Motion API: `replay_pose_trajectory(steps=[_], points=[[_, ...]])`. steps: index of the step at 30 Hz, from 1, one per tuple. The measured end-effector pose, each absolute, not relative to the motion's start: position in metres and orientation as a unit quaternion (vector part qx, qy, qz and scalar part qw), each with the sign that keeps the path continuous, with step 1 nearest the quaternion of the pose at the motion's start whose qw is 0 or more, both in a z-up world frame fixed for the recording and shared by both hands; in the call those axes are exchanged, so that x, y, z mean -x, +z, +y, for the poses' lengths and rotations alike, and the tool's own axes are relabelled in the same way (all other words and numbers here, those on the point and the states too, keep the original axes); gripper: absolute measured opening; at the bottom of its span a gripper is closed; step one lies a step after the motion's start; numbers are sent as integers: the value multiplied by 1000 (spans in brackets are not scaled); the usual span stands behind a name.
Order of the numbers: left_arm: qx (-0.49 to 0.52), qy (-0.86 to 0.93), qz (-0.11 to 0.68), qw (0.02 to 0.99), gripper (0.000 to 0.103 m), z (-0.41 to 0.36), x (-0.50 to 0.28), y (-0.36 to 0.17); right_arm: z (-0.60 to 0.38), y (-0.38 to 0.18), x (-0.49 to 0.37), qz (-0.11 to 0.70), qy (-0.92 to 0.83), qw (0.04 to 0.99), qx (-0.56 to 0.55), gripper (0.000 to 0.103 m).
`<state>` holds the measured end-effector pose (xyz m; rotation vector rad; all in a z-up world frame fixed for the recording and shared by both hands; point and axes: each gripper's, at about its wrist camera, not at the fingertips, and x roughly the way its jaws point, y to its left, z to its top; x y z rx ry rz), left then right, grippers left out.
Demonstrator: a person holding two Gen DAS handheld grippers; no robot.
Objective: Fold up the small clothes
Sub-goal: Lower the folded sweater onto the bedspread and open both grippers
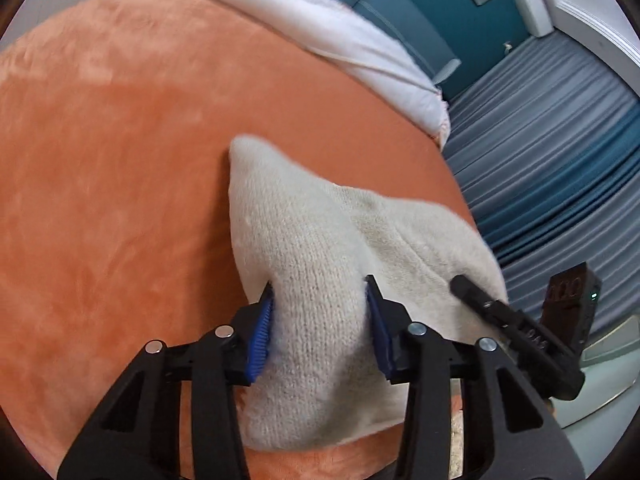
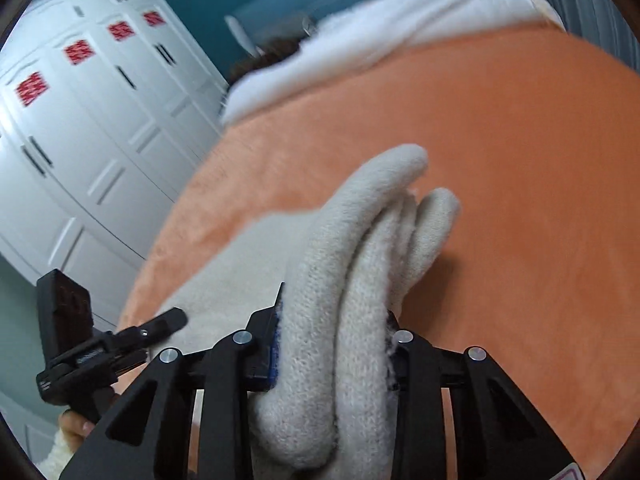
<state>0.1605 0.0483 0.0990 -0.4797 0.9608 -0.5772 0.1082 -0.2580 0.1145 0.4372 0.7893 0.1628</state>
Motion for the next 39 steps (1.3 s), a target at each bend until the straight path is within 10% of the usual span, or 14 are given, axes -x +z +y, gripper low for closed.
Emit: replay_pose_trajectory(steps=[6, 14, 21, 39], points=[[182, -231, 499, 815, 47, 29, -163, 48, -290, 27, -128, 498, 12, 836, -231, 39], [105, -230, 449, 857, 46, 16, -117, 119, -266, 119, -48, 395, 21, 901, -178, 39], [17, -170, 539, 825, 43, -11, -120, 56, -255, 47, -67, 495, -20, 864, -84, 29], [-21, -139, 521, 842, 51, -12, -92, 64, -245, 92, -58, 479, -41, 869, -119, 30]])
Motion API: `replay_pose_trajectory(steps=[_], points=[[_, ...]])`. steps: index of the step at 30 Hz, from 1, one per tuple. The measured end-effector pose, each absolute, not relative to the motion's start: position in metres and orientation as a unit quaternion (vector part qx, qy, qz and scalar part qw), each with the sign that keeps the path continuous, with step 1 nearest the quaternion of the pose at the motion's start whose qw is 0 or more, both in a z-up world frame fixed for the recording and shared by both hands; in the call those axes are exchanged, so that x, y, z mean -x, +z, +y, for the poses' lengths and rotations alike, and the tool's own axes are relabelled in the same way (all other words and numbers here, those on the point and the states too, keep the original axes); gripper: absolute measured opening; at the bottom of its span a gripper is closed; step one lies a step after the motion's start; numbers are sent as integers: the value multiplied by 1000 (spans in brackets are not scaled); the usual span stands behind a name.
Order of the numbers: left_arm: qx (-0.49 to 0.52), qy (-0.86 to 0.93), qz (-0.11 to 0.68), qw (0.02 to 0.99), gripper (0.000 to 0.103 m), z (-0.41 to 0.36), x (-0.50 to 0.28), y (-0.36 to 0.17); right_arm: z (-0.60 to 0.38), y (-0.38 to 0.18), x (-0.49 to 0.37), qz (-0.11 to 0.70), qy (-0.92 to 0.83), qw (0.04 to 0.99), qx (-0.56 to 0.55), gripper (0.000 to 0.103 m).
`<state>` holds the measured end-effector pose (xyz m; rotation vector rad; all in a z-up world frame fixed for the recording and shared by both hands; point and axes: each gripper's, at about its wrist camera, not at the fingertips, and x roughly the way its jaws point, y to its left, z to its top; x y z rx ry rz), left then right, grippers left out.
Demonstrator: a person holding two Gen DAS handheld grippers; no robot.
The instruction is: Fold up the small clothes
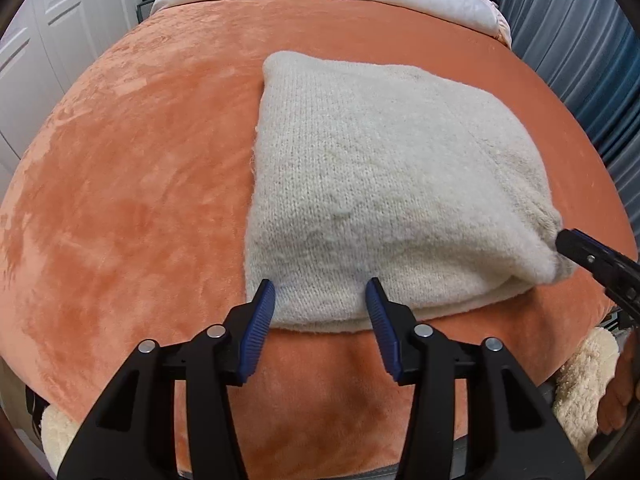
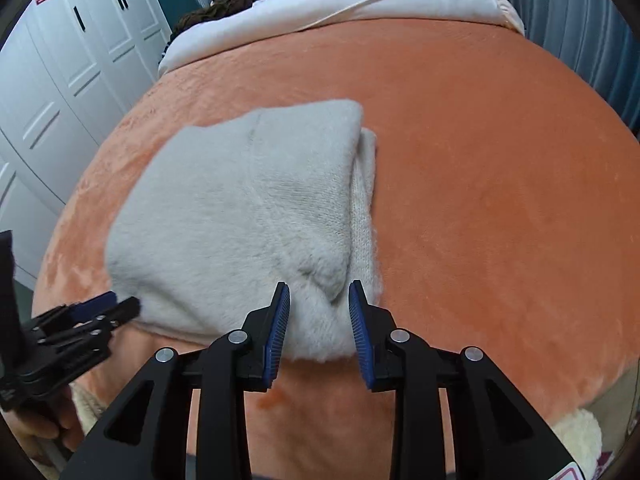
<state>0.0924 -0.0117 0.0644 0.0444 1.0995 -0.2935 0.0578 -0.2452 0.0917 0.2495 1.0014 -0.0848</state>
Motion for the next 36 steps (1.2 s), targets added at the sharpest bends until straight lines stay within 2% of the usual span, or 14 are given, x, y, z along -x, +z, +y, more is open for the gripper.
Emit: replay_pose_trajectory(steps=[3, 5, 8, 10, 14, 21, 36], points=[[-13, -132, 518, 845, 58, -13, -83, 69, -234, 101, -31, 463, -48, 878, -108, 41], [-11, -126, 510, 851, 66, -15, -75, 71, -224, 101, -15, 447, -67, 886, -99, 60], [-11, -112, 490, 865, 80, -19, -57, 73, -218, 97, 9, 408, -101, 902, -98, 76], [-14, -105, 477, 872, 86, -23, -46, 70, -214, 90, 16, 401, -120, 905, -82, 82], [-27, -101, 454, 885, 86, -32, -26, 62, -210, 73, 27, 389, -142, 908, -61, 86], [-53, -92, 415, 904, 89, -43, -4, 45, -213, 40, 41, 388, -157, 905, -76, 86], [-90, -76, 407, 906, 91, -46, -2, 11, -218, 6, 29, 400, -161, 897, -93, 86]])
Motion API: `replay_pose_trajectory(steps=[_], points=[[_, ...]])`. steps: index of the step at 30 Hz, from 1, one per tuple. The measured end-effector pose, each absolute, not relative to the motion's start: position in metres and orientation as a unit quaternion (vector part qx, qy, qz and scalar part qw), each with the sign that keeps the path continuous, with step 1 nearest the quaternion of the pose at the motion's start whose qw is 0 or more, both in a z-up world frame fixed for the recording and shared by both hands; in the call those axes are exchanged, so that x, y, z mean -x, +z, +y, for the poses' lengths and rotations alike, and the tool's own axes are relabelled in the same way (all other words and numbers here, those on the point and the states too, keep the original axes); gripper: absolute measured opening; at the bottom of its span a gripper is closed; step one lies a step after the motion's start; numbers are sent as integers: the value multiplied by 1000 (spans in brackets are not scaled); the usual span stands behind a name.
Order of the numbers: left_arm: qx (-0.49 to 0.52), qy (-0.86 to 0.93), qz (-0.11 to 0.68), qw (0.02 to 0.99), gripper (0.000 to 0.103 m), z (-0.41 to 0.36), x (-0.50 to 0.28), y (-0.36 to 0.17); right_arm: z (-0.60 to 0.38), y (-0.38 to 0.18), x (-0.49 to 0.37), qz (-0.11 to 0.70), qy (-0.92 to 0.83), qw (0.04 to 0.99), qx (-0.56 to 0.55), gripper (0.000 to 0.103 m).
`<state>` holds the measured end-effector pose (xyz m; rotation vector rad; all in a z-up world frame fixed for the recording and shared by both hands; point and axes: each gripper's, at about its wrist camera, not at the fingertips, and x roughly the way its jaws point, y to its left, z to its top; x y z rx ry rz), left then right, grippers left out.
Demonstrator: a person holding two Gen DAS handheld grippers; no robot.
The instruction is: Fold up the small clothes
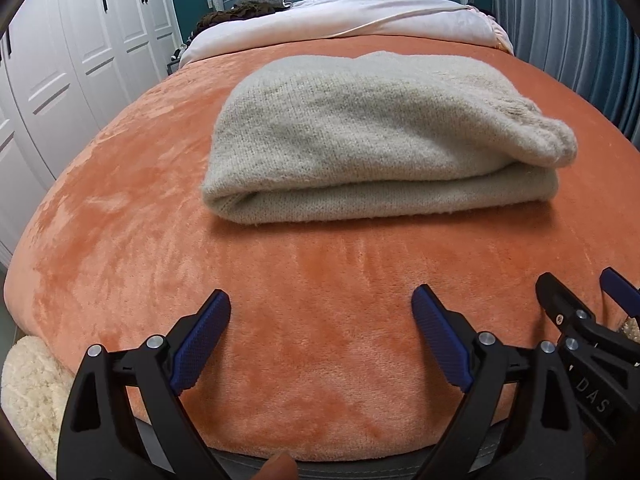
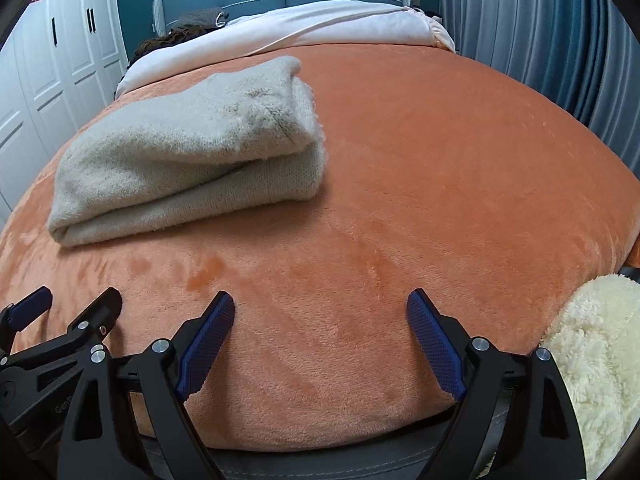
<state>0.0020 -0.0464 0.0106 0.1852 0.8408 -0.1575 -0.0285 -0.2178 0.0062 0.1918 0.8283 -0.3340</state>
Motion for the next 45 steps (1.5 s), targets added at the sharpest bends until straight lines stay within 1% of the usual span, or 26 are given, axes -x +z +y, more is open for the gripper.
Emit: replay_pose_trajectory(steps=[2, 4, 8, 15, 45], points=[[-90, -74, 404, 907, 91, -46, -2, 9, -217, 4, 28, 399, -161, 898, -93, 87], [-88, -69, 400, 910, 95, -44, -2, 7, -215, 4, 27, 400, -159, 897, -96, 88], [-87, -61, 397, 912, 98, -43, -4, 5, -216, 3, 25, 401, -151, 899, -95, 88], [-80, -64, 407, 908, 98, -39, -8, 1, -212, 1, 25, 402, -150, 898, -97, 89], [-77, -60, 407, 908, 98, -35, -10, 0, -213, 0, 23, 399, -141, 901, -95, 90]])
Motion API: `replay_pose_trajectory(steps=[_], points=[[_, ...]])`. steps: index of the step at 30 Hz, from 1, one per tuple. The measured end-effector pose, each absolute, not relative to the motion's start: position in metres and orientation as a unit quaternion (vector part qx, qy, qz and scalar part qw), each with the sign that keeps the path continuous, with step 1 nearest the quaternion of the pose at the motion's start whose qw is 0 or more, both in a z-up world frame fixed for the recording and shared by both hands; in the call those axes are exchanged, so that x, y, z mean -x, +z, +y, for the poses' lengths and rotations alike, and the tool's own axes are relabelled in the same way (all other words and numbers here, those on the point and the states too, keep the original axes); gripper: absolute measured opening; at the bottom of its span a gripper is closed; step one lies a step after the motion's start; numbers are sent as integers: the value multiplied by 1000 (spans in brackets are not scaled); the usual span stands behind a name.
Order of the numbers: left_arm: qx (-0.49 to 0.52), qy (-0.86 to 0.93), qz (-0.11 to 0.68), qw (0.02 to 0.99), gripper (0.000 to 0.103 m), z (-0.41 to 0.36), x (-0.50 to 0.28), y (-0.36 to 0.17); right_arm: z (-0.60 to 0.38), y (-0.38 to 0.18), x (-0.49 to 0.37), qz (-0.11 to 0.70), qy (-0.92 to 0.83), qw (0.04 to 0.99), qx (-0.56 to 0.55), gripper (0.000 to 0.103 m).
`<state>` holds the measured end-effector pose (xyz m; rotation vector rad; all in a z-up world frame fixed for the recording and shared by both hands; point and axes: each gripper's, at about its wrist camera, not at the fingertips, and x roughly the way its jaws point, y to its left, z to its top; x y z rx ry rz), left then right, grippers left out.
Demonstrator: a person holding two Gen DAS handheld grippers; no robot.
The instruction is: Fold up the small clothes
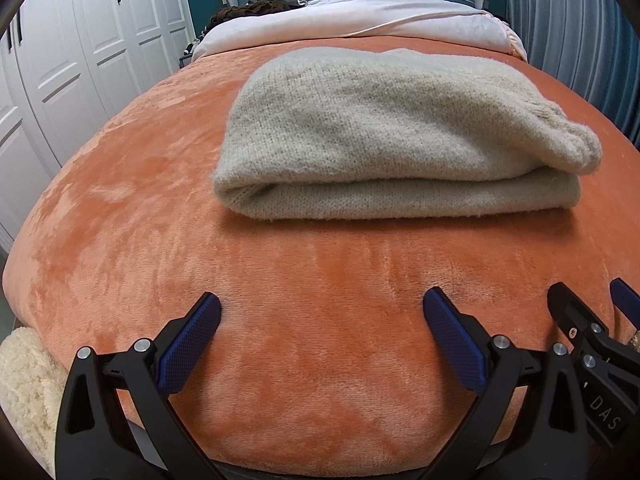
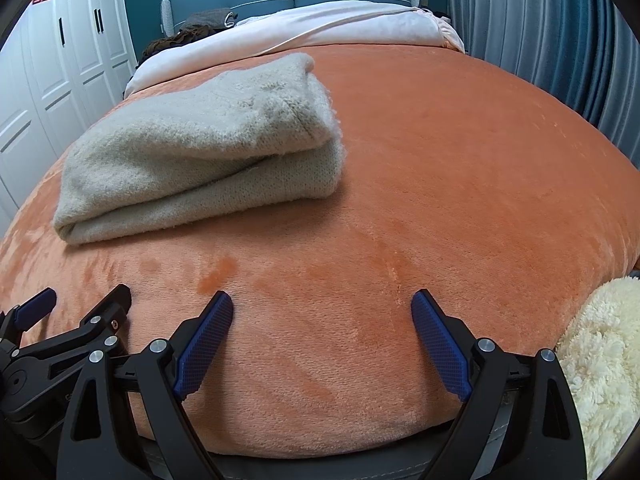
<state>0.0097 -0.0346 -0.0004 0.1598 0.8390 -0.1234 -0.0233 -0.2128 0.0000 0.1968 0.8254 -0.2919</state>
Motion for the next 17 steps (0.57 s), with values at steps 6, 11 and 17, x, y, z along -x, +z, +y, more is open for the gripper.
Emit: replay_pose_trajectory(steps=[6, 11, 17], points=[[-77, -54, 406, 909, 98, -34, -9, -1, -211, -1, 22, 400, -138, 901, -95, 90], [-77, -54, 406, 909, 98, -33, -9, -1, -210, -1, 21, 401, -138, 901, -96, 90], [-76, -55, 406, 909, 98, -33, -9, -1, -210, -1, 22, 400, -138, 901, -95, 90]])
